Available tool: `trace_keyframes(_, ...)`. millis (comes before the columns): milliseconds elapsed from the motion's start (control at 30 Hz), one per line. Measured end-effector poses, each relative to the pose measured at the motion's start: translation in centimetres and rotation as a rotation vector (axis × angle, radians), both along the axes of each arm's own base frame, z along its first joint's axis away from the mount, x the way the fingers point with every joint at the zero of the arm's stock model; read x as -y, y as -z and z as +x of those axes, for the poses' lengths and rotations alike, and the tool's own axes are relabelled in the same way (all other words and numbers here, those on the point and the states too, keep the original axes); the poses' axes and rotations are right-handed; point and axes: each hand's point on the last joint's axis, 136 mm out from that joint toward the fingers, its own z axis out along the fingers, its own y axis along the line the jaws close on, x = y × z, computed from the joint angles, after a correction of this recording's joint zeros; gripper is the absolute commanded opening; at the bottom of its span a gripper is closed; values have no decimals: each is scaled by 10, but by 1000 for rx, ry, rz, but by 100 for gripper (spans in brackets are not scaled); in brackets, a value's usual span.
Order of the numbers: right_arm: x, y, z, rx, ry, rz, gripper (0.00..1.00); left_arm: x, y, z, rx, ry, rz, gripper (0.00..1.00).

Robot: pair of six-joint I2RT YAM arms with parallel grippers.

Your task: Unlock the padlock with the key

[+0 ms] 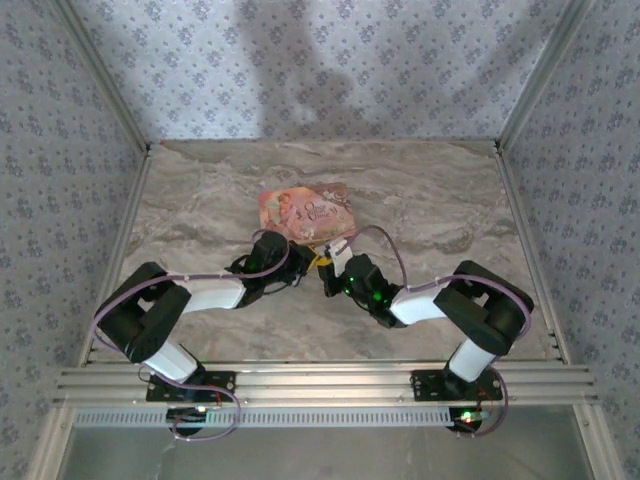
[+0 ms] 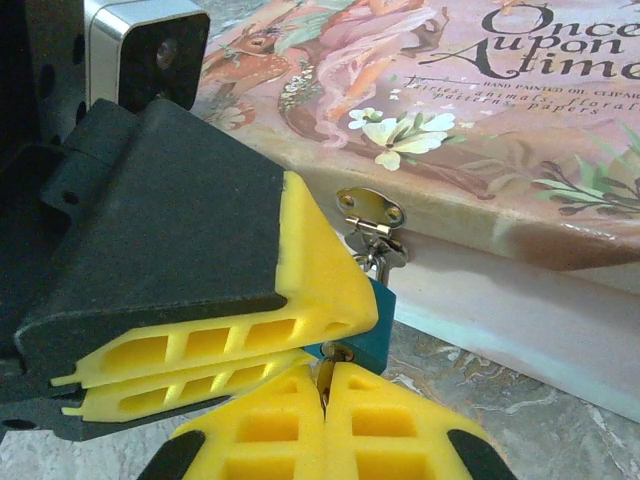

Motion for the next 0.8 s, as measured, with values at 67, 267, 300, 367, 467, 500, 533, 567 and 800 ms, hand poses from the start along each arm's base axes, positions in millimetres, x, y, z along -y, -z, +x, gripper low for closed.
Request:
trace_keyframes(67, 0, 0, 0, -3, 1, 2, 0, 0, 0, 0, 0, 0, 0, 2)
trace_keyframes(267, 0, 3, 0, -9, 2, 0, 0, 0, 1, 0, -3, 8, 23, 23)
trace_keyframes(300, 0, 3, 0, -11, 2, 0, 0, 0, 1, 0, -4, 13, 24, 27)
trace_keyframes(367, 1, 4, 0, -13, 5, -1, 0, 5, 0, -5, -7, 39, 19, 35)
trace_keyframes(467, 2, 6, 1, -18, 9, -6, 0, 8, 0, -8, -8, 53, 19, 40)
trace_keyframes(500, 2, 7, 1, -18, 9, -6, 0, 8, 1, -8, -10, 55, 18, 41)
trace_keyframes(533, 2, 7, 1, -19, 9, -7, 0, 8, 1, -9, -11, 55, 18, 43)
trace_keyframes(567, 2, 8, 1, -20, 9, -9, 0, 8, 1, -9, -11, 55, 18, 44)
trace_keyframes(800, 2, 12, 1, -27, 9, -15, 0, -1, 5, -15, -38, 56, 37, 59)
